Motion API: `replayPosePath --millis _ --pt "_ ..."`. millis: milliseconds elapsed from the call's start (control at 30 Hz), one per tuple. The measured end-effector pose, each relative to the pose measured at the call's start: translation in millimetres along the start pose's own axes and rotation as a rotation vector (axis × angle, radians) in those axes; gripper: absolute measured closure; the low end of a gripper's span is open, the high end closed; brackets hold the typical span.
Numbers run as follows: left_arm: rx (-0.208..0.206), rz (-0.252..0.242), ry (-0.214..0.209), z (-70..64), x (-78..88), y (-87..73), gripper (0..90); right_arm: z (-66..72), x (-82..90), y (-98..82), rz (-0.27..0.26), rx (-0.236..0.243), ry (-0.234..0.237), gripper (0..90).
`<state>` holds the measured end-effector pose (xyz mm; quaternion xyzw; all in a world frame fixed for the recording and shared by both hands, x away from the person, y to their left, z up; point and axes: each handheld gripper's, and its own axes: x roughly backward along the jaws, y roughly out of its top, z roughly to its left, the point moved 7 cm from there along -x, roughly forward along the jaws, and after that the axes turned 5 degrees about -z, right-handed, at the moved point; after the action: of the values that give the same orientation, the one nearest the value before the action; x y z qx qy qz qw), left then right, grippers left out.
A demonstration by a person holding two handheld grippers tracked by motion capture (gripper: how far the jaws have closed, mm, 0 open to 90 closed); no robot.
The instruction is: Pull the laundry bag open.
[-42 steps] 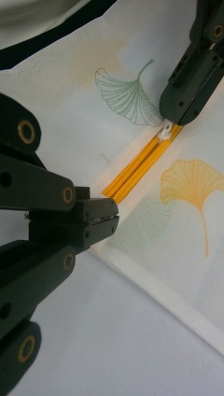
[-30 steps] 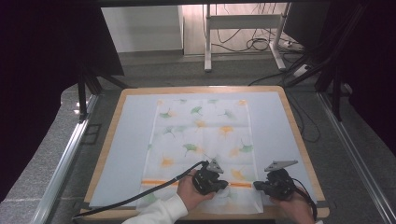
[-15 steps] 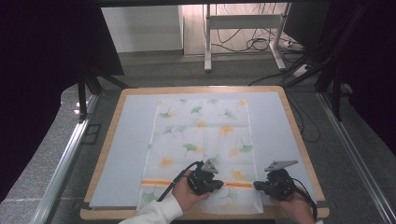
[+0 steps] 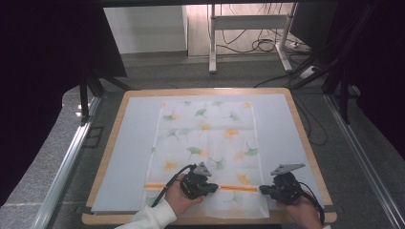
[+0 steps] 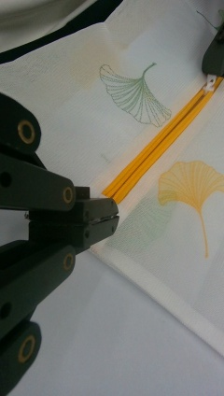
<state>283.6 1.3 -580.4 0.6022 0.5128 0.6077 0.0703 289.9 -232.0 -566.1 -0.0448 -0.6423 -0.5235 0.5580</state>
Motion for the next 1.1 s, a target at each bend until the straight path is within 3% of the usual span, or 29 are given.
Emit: replayPosePath --millis 1100 --pt "0.069 -0.014 0.038 28.7 41.7 -32.0 90.0 -0.1 0.0 0.1 0.003 -0.002 0.003 90.0"
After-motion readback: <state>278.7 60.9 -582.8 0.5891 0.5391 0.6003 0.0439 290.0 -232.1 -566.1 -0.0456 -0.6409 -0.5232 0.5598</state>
